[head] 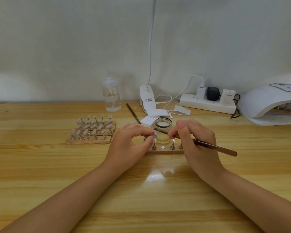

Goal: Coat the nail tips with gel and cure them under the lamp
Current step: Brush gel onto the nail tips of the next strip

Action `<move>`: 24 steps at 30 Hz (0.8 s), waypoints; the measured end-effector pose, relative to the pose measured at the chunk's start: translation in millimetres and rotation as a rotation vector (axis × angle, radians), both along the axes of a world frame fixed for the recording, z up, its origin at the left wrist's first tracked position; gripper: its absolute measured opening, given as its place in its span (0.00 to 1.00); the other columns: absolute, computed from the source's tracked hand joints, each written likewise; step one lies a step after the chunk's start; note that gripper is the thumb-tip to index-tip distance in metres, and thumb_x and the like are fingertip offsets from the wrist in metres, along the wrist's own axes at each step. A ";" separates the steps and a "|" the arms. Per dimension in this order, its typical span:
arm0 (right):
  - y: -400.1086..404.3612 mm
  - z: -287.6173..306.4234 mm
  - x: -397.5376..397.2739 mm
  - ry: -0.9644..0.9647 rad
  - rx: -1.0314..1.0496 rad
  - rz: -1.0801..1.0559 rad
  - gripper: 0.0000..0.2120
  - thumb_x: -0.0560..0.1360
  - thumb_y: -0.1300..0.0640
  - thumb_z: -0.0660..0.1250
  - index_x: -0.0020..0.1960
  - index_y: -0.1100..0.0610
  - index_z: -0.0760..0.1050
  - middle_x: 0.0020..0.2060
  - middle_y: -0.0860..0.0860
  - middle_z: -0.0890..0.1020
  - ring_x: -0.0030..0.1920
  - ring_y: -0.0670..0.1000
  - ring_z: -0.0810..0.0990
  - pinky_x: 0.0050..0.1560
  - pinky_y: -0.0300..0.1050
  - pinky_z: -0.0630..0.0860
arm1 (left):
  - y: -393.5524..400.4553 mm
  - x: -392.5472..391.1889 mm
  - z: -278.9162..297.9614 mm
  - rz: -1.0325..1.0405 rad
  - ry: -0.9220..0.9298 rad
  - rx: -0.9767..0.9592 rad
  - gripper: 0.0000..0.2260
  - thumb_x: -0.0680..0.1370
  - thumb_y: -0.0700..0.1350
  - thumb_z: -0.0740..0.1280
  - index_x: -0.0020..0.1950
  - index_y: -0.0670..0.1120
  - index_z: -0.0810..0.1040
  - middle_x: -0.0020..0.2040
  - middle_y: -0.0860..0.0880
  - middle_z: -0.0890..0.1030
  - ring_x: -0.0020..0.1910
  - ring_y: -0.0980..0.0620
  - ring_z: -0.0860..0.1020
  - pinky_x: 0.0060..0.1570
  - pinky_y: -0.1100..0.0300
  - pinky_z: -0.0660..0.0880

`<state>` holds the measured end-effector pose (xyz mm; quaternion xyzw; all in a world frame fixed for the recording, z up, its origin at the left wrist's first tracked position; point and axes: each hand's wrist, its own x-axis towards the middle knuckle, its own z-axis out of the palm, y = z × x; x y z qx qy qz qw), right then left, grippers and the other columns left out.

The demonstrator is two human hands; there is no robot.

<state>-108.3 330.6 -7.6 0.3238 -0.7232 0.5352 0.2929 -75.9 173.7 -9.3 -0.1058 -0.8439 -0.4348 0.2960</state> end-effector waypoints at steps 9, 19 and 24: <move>0.7 -0.5 -0.4 -0.021 -0.001 0.011 0.17 0.76 0.49 0.54 0.33 0.51 0.75 0.29 0.44 0.77 0.35 0.45 0.77 0.39 0.36 0.71 | 0.4 -0.1 1.0 0.004 -0.005 -0.004 0.06 0.70 0.37 0.71 0.42 0.47 0.83 0.36 0.60 0.78 0.44 0.58 0.76 0.55 0.48 0.71; 2.6 0.3 0.7 -0.001 -0.055 0.057 0.17 0.76 0.51 0.53 0.32 0.49 0.73 0.28 0.47 0.77 0.33 0.46 0.77 0.37 0.41 0.73 | 1.0 0.6 2.2 0.012 0.000 0.012 0.07 0.70 0.37 0.71 0.43 0.49 0.82 0.37 0.61 0.78 0.44 0.60 0.76 0.56 0.48 0.71; -1.3 0.1 0.6 0.041 0.020 0.009 0.16 0.77 0.52 0.53 0.36 0.52 0.74 0.32 0.41 0.76 0.37 0.45 0.77 0.40 0.37 0.73 | 1.0 0.8 1.1 0.020 0.008 -0.001 0.07 0.70 0.37 0.71 0.42 0.49 0.82 0.36 0.60 0.78 0.42 0.58 0.77 0.54 0.51 0.71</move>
